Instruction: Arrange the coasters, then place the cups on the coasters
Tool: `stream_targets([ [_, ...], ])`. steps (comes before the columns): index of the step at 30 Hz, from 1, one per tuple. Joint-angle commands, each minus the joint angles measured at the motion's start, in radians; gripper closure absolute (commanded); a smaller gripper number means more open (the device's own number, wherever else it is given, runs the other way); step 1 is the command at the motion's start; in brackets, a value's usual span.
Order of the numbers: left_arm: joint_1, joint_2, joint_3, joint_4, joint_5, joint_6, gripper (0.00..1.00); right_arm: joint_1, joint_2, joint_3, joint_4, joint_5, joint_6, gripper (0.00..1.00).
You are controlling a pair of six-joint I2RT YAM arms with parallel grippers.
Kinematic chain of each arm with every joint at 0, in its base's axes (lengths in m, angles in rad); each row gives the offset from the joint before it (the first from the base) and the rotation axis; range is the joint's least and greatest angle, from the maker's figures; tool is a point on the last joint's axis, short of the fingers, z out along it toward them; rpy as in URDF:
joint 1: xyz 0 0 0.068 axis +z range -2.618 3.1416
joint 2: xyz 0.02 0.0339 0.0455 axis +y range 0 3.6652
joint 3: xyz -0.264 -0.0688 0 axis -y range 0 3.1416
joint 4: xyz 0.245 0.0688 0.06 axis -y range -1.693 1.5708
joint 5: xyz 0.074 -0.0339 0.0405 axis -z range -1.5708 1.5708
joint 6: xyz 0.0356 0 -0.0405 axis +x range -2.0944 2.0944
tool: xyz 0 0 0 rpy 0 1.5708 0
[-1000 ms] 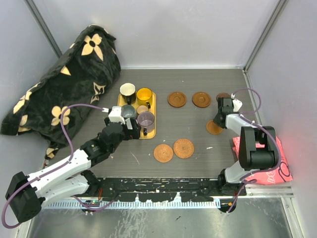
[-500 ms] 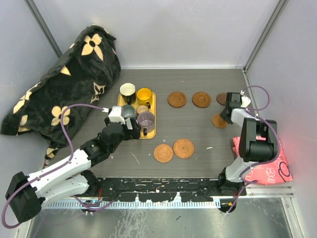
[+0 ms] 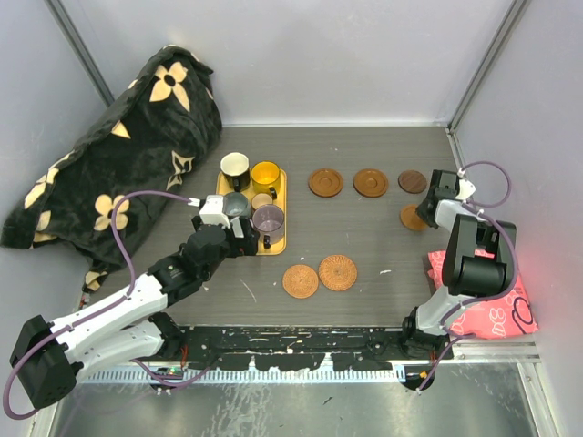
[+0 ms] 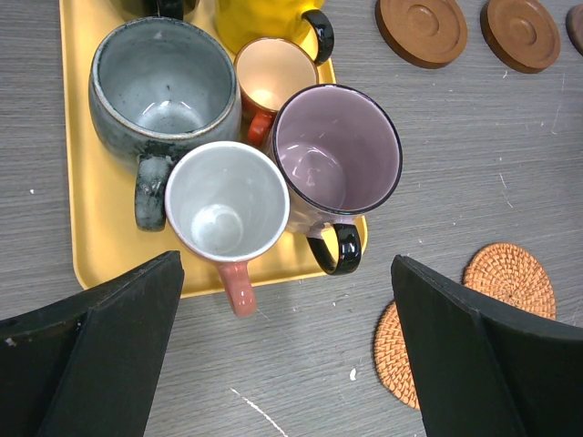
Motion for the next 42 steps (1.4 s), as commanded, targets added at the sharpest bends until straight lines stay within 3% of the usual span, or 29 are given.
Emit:
stream_targets([
  [1, 0.002, -0.009, 0.014, 0.046, 0.002, -0.004, 0.02, -0.040, 0.058, -0.057, -0.124, 0.009, -0.011, 0.79],
  [14, 0.001, -0.019, 0.013, 0.044, 0.003, -0.005, 0.02, -0.044, 0.020, -0.076, -0.127, -0.006, -0.009, 0.80],
  [29, 0.002, -0.018, 0.008, 0.052, 0.004, -0.009, 0.02, 0.026, -0.242, -0.054, -0.137, -0.029, -0.013, 0.80],
  [42, 0.000, -0.008, 0.005, 0.058, 0.008, -0.006, 0.02, 0.039, -0.133, -0.014, -0.124, 0.007, -0.037, 0.80],
])
